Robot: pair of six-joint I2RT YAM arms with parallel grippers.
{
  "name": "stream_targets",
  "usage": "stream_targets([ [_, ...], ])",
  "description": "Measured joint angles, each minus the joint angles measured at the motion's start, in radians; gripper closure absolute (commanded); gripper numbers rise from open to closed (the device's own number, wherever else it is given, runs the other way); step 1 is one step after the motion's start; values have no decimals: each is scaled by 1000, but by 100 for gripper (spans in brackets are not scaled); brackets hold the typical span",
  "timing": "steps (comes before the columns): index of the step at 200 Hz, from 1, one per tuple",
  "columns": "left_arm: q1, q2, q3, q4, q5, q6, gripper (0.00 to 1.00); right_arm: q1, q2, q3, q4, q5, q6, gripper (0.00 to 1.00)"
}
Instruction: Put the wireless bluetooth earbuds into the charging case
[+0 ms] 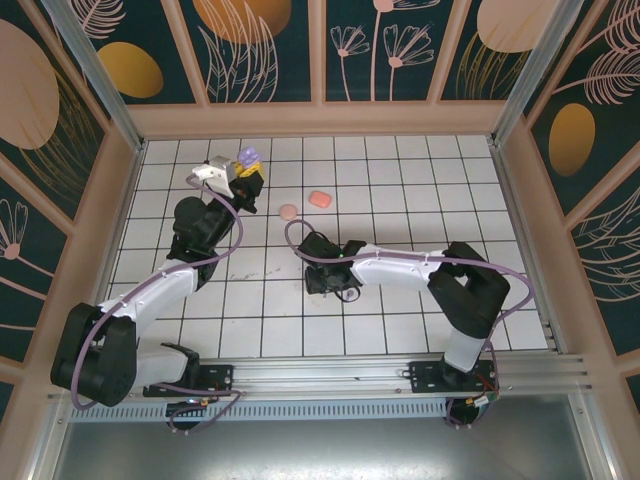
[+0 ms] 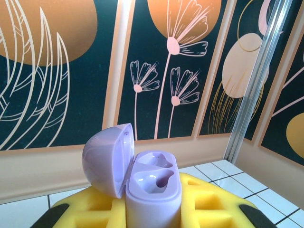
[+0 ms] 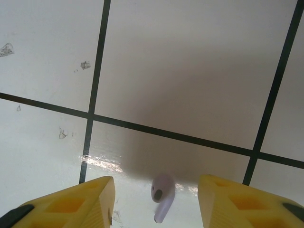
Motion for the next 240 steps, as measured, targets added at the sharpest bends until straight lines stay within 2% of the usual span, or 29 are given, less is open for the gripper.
stream_targets([
  [164,0,0,-1,13,0,0,100,3,60,0,4,9,8,65],
  [214,0,0,-1,13,1,0,100,19,65,0,1,39,6,67],
  [240,0,0,-1,13,1,-1,100,30,73,8,-9,62,1,71],
])
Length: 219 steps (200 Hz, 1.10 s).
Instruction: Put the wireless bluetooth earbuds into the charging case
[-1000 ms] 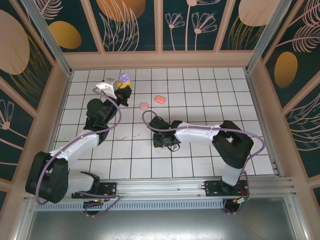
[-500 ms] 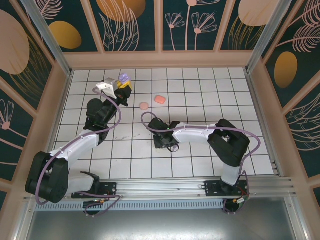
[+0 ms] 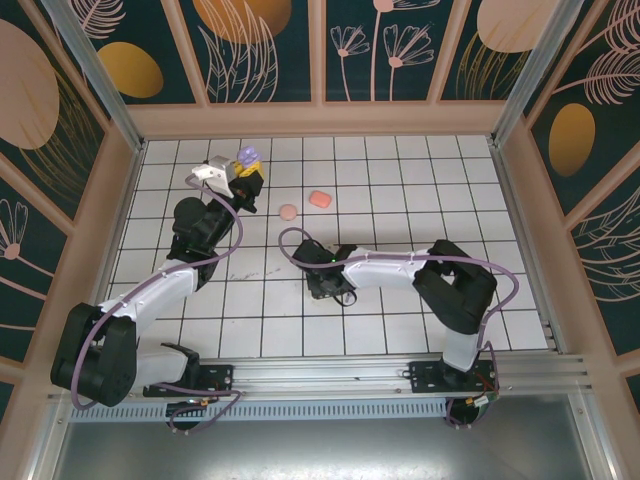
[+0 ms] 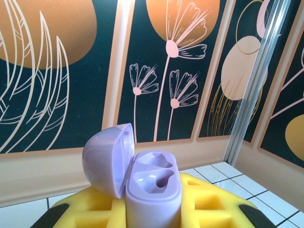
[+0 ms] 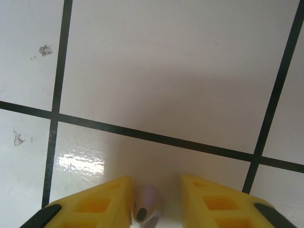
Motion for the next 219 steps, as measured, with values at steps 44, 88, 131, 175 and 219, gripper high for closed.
stream_targets([
  [44,0,0,0,0,0,0,100,13,7,8,-3,18,0,75],
  [88,0,0,0,0,1,0,100,19,8,12,-2,20,-4,86],
  [131,0,0,0,0,7,0,100,23,7,14,-1,24,-5,87],
  [175,0,0,3,-1,25,1,100,17,-18,21,-11,40,-25,88],
  [219,0,4,13,3,75,43,100,-54,-120,75,-11,65,-84,89],
])
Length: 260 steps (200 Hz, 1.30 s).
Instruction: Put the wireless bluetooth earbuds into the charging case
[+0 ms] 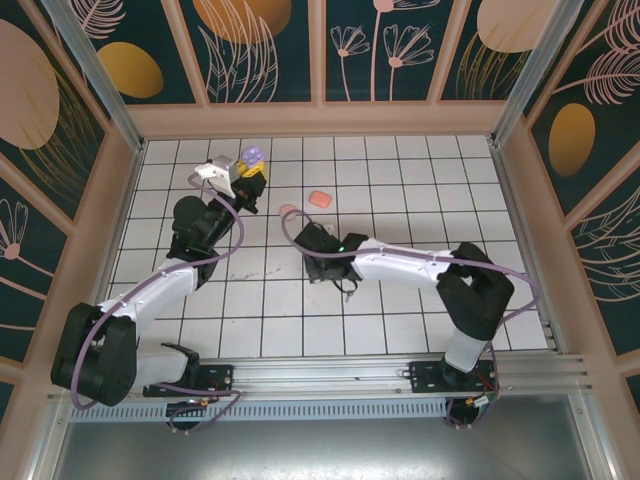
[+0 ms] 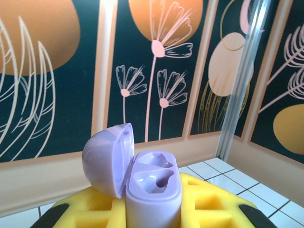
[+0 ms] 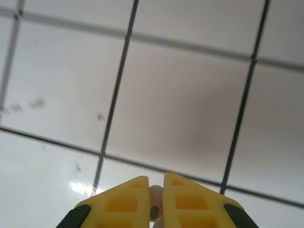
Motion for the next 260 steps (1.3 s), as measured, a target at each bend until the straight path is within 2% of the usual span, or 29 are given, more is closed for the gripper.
stream_targets([
  [64,-2,34,-49,146,103,116,100,-188,-161,146,94,-18,-184,89],
  [115,-17,109,-78,275,265,173,100,-226,-214,259,240,-81,-348,89],
  [145,-39,154,-67,288,328,221,100,-228,-251,251,341,-141,-439,89],
  [181,-64,197,10,256,373,277,100,-239,-327,163,480,-244,-525,89],
  [260,-77,235,111,217,431,262,100,-245,-398,14,650,-454,-591,91],
])
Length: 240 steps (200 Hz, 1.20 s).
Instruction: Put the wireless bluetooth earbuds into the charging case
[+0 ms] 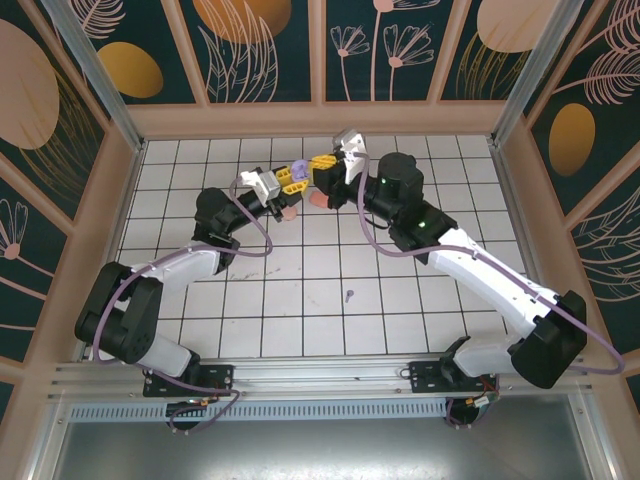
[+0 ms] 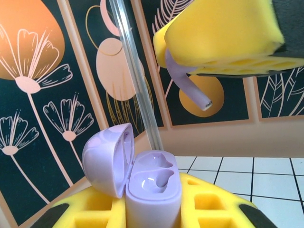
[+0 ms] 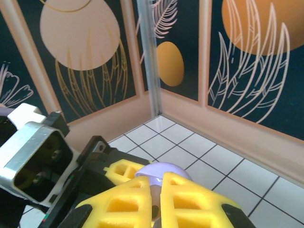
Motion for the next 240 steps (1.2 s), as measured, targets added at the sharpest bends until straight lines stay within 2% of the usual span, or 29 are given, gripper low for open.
stream_targets([
  [78,-4,0,27,-34,22,-34,100,0,-3,-34,76,-75,21,93],
  [240,-17,2,46,-42,71,-69,100,-13,29,-34,113,-71,31,96],
])
